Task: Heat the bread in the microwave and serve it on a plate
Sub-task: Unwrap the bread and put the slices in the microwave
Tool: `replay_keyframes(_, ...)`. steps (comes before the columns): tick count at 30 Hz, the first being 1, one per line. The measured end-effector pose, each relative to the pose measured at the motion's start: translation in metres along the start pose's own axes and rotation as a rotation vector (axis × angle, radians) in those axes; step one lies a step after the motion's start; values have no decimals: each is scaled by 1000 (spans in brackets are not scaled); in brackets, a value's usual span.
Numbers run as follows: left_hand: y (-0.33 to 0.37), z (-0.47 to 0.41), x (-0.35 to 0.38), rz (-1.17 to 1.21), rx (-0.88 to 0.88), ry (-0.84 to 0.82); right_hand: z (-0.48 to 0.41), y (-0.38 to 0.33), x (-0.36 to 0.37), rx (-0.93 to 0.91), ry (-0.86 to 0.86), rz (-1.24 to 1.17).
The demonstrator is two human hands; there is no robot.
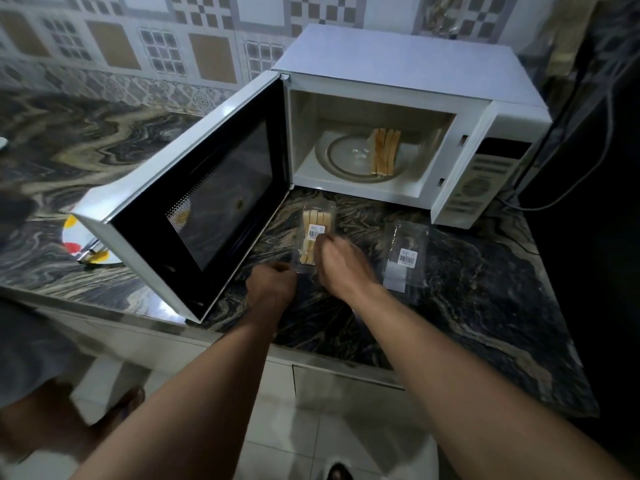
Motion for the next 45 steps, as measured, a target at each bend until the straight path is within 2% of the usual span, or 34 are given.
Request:
replay_keyframes(3, 23, 1, -13, -109, 204, 57, -3, -1, -5, 19, 77, -12)
replay_keyframes(6, 51, 1, -25, -40, 466, 140, -7, -1, -13, 72, 143, 11)
replay_keyframes(11, 88, 7, -25, 96, 785, 85, -19, 2, -20, 133, 253, -6)
replay_keyframes(15, 110, 12, -22, 158, 954, 40, -23, 2, -28, 139, 308, -28)
replay_keyframes(18, 118, 6, -20, 195, 954, 19, -22, 6, -39, 209, 410, -107)
replay_keyframes(22, 135, -1, -14, 217, 945, -1, -12, 21, -36, 491, 497, -217)
replay_keyframes(24, 142, -6, -10, 234, 929, -7, -5, 32, -19, 681, 471, -326)
replay_keyframes(26, 147, -13, -9, 266, 893, 3, 0, 39, 2, 821, 365, -358)
replay_keyframes(29, 150, -22, -7, 288, 855, 8, -3, 32, 21, 790, 202, -282)
replay_keyframes(34, 150, -31, 2, 316, 773, -23, -12, 26, 41, 776, 73, -186)
replay_keyframes(38, 153, -32, 5, 314, 752, -24, -20, 24, 47, 723, 59, -57)
replay_keyframes(45, 153, -31, 0, 318, 748, -35, -20, 27, 52, 731, 84, 1)
Point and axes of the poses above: each hand's wrist, its own z-axis away from the middle knuckle, its own x-axis out of the palm, y = z × x, the point moved 9 cm from there along -z, towards the middle knuckle, and after that the axes turned 15 degrees about y, right-handed, at the moved point
